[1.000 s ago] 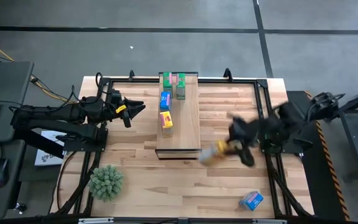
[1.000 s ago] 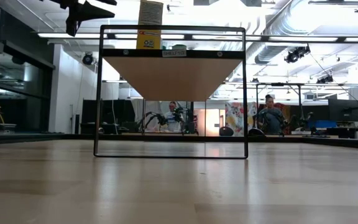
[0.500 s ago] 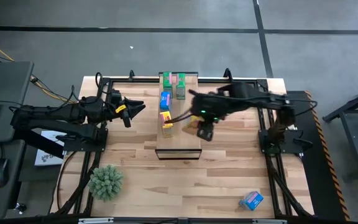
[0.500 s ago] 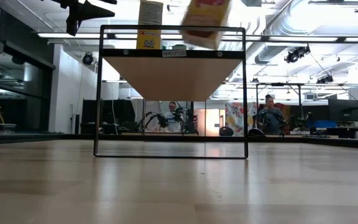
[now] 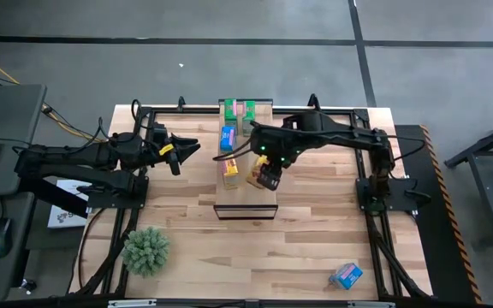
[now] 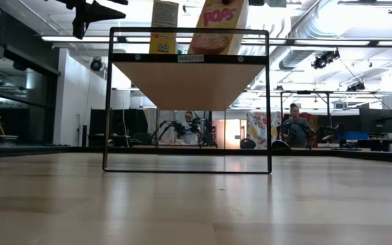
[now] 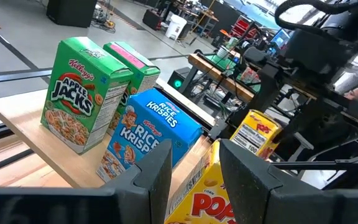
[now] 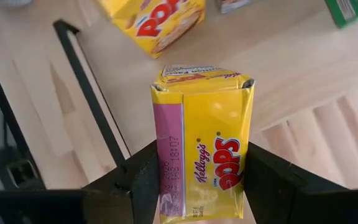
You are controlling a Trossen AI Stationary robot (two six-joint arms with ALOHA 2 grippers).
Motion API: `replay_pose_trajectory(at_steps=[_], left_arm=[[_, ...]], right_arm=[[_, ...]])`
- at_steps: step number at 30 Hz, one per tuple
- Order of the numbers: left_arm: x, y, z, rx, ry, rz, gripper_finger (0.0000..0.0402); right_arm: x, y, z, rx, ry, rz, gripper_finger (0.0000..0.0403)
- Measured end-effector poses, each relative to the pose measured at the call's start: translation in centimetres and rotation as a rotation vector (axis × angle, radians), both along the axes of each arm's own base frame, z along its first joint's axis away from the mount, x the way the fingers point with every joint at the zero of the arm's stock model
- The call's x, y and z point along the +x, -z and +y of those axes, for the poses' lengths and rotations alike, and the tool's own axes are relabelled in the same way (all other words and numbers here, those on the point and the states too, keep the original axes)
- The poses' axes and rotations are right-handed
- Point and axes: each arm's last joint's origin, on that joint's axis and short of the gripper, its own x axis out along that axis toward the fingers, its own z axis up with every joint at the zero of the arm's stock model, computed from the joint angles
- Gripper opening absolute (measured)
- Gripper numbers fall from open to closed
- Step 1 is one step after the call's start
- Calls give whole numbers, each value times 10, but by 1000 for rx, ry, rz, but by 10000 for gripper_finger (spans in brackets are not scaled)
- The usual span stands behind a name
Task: Stack cereal on shelf
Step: Put the yellow cereal on the shelf
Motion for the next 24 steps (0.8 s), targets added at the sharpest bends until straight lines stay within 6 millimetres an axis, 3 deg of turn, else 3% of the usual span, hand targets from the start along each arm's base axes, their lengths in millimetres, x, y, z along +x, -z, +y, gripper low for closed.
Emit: replay_pose_trajectory(at_steps=[16,24], left_arm=[[0,0,0,0,0,2,127],[0,1,0,-1,9,9,127]], right_arm=[[0,0,-2,12,196,-12,192],[2,-2,-2,27,221,-38,235]])
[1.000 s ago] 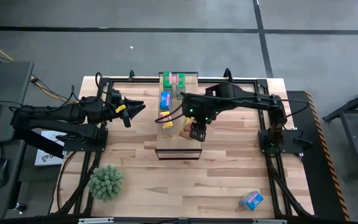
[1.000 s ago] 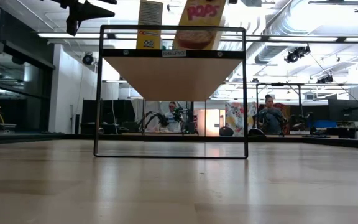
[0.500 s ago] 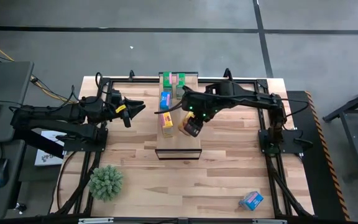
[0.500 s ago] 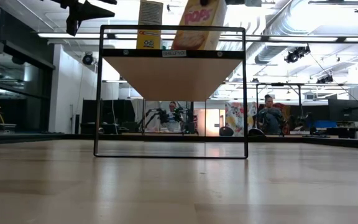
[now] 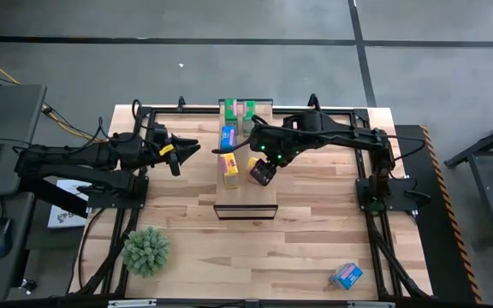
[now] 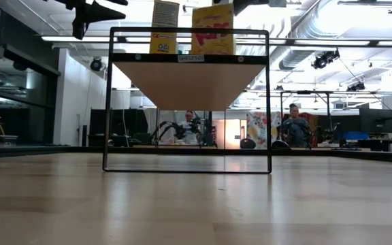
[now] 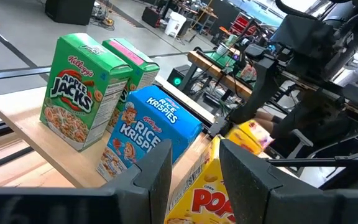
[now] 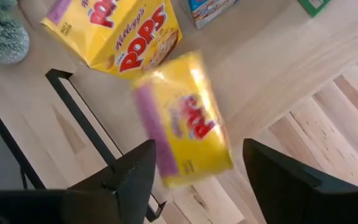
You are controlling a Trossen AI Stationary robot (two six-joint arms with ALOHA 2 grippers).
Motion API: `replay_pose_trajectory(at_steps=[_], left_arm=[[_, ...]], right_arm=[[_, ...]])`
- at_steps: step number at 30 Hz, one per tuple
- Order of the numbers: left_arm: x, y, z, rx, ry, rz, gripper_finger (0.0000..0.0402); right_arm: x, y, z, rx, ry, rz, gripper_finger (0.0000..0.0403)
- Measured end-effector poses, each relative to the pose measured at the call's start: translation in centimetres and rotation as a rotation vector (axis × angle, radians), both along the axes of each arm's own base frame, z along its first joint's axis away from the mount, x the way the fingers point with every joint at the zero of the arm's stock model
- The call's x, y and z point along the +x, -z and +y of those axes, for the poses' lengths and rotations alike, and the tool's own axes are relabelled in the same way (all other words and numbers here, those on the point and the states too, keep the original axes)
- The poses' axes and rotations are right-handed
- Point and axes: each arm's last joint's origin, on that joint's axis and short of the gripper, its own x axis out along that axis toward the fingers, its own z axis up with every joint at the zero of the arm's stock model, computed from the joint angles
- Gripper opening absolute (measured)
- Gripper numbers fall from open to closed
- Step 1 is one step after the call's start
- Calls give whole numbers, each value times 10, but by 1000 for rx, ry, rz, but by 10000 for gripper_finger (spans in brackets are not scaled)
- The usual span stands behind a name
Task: Stack cereal on shelf
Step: Put the yellow cereal on the shelf
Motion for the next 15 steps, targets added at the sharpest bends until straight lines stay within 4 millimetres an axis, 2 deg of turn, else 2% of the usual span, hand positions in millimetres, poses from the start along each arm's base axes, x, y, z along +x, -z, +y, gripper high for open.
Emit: replay_pose_trajectory(at_steps=[10,15], left_arm=[[0,0,0,7,11,3,127],[0,0,0,9,12,5,127]], right_arm=[[6,-5,-2,17,-37,-92,248],[-5,-18,-11,-23,-64,-131,248]])
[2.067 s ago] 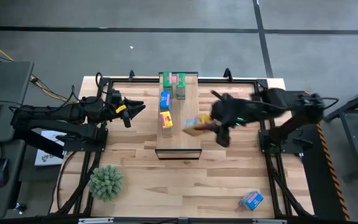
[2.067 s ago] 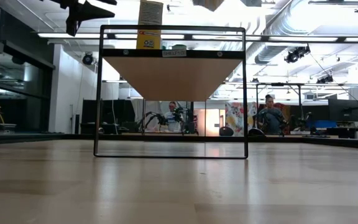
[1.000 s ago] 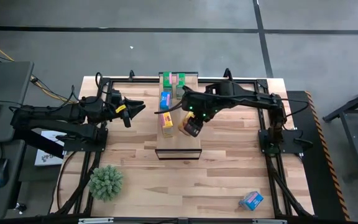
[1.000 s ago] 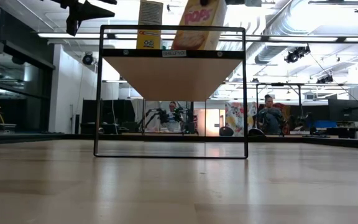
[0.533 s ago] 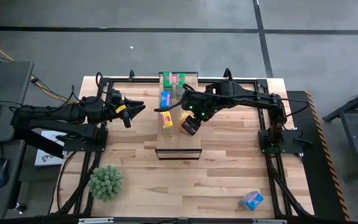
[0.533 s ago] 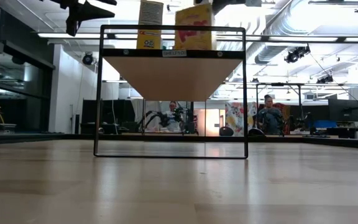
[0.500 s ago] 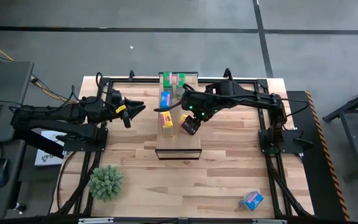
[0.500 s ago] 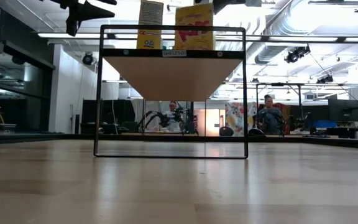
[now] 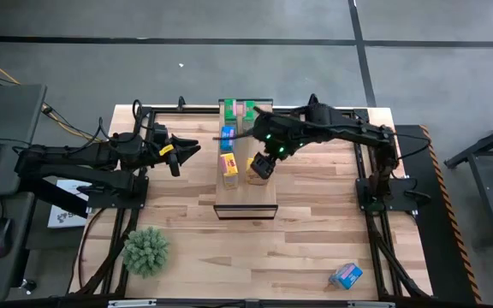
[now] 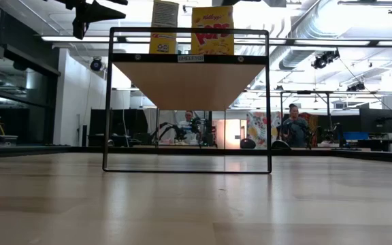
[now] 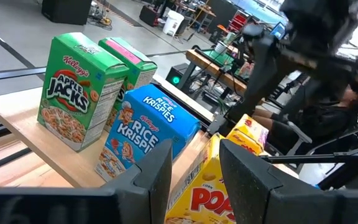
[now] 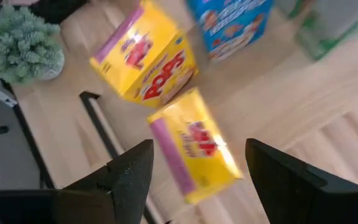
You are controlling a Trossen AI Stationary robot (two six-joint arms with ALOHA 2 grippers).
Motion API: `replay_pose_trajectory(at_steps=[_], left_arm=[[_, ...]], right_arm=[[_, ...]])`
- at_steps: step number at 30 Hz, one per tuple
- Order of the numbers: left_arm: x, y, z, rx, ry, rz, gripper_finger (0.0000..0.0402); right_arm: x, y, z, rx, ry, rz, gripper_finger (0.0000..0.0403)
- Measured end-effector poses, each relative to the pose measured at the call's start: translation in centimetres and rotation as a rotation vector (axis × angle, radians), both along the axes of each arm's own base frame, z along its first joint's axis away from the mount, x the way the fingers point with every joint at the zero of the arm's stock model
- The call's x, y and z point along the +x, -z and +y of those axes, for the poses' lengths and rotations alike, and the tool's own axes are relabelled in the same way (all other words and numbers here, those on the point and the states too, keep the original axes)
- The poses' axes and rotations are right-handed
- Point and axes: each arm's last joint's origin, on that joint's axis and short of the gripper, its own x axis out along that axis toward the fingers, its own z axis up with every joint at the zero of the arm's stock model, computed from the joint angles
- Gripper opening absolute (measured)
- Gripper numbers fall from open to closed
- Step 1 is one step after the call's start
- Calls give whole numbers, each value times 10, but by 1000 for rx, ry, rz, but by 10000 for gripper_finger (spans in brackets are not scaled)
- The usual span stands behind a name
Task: Stack cereal on shelf
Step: Put the yellow cereal on the shelf
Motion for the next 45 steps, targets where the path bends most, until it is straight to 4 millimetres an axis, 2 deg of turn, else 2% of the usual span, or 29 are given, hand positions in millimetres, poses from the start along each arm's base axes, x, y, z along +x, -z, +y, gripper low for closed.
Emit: replay_pose_trajectory(at_steps=[5,8,10,13,16,17,21,27,33,37,45], left_arm=[[0,0,0,0,0,0,127],[0,0,0,0,0,0,127],[0,0,0,0,-1,0,127],[0,0,0,-3,-2,-2,127],[0,0,0,-3,-2,-2,127],[0,0,0,-3,-2,-3,127],[0,0,0,-3,-2,-2,127],[0,0,0,-1,-19,-3,127],[0,0,1,-1,-20,-4,127],[0,0,1,-1,-20,-4,127],[0,0,1,-1,-21,-4,127]], right_arm=[[-20,-17,-10,-90,-12,-23,246],[-30,-17,-18,-120,-3,43,227],[-34,-15,-23,-154,13,87,197],[-33,-11,-28,-206,26,103,124],[-35,5,-31,-241,37,164,33],[-37,14,-31,-245,38,188,17],[-50,48,-29,-201,46,110,23],[-68,77,-25,-121,102,-317,5],[-68,120,-25,-51,187,-391,1],[-66,133,-24,-7,194,-398,1],[-64,133,-10,43,166,-416,0]])
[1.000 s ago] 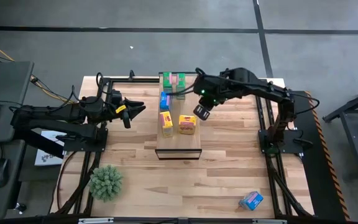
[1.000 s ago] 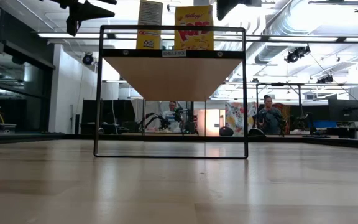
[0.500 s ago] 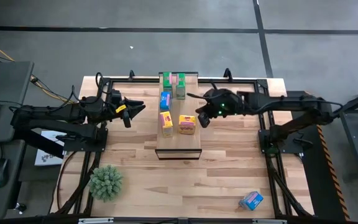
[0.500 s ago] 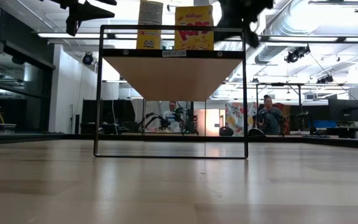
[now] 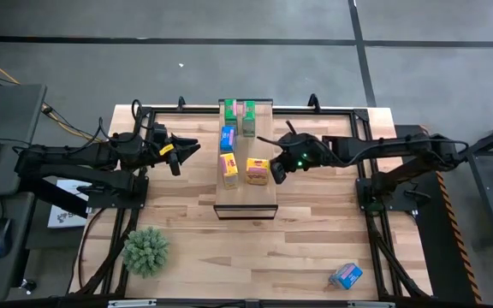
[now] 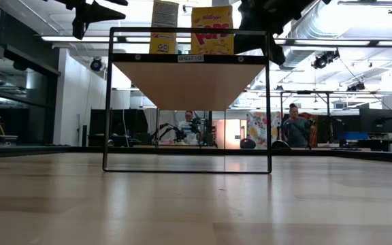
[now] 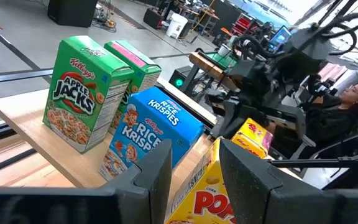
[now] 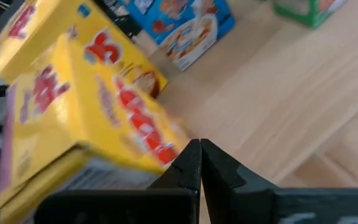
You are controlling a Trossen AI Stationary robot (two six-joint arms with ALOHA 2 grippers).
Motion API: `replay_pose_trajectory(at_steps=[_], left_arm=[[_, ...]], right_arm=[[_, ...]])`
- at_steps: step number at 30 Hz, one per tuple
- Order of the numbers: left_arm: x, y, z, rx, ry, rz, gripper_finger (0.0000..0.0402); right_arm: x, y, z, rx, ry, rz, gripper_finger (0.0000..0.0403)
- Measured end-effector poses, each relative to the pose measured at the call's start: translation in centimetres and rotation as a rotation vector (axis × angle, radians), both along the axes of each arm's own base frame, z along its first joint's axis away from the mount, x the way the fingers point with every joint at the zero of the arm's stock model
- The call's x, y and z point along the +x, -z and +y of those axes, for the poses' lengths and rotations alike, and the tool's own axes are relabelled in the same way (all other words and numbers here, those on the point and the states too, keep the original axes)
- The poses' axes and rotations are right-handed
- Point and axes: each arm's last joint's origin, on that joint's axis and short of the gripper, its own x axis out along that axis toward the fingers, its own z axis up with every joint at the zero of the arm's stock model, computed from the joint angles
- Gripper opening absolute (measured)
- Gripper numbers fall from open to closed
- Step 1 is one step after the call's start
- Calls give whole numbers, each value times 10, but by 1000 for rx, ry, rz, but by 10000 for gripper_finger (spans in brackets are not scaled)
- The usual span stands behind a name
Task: Stack cereal on shelf
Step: Put the yellow cereal on the shelf
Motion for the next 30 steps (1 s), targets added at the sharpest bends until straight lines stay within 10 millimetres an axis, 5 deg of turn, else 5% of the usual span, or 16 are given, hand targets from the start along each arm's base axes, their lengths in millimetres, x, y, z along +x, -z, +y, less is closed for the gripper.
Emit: replay_pose_trajectory(at_steps=[23,30], left_arm=[[0,0,0,-7,-1,-2,127],[0,0,0,-8,3,0,127]], right_arm=[[1,3,49,122,68,-21,0],[16,13,58,151,55,-52,0]])
